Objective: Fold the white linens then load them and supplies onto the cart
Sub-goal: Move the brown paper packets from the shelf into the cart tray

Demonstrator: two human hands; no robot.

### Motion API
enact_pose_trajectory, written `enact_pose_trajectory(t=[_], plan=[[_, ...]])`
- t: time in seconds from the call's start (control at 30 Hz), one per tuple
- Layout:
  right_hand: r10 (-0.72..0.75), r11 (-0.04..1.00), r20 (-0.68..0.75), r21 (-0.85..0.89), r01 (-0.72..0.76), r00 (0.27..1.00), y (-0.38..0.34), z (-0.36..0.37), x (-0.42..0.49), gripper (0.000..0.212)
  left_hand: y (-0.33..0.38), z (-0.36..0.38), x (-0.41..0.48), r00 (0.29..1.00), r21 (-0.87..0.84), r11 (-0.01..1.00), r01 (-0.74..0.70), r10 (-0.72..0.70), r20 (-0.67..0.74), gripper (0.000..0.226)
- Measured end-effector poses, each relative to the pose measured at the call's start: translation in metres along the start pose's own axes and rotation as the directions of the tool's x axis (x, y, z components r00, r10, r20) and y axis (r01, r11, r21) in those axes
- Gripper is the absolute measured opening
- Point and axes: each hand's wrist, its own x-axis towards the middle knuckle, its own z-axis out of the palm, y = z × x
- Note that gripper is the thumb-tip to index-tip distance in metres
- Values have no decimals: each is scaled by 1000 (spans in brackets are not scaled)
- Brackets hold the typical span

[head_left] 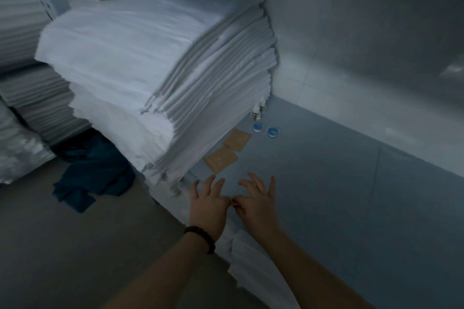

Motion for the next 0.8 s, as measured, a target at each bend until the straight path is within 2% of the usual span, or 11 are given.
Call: enact_pose_trajectory(t=[0.1,0.13,0.23,0.33,0.5,0.57,0.67,0.8], plan=[[-51,994,2,101,50,999,0,7,9,11,-11,-3,1,999,33,998,53,-54,3,29],[-37,989,4,141,36,999,2,10,14,13,-16,-4,3,997,32,996,79,-79,6,28],[126,968,74,210,-139,989,16,21,32,43,-31,-4,12,986,2,986,166,-166,26,18],[237,960,88,133,-248,967,37,40,55,46,-45,1,25,991,49,990,132,-130,-38,22],[300,942,142,113,-317,943,71,85,108,58,-67,25,42,987,69,993,99,-89,-135,28],[271,950,223,93,-298,936,81,103,126,66,-73,37,44,984,76,992,96,-83,-159,28],[240,957,390,60,-284,889,91,128,145,77,-82,51,47,975,77,993,94,-76,-211,28],[241,963,493,-11,-271,836,94,152,165,82,-91,63,45,958,75,994,83,-59,-279,27]])
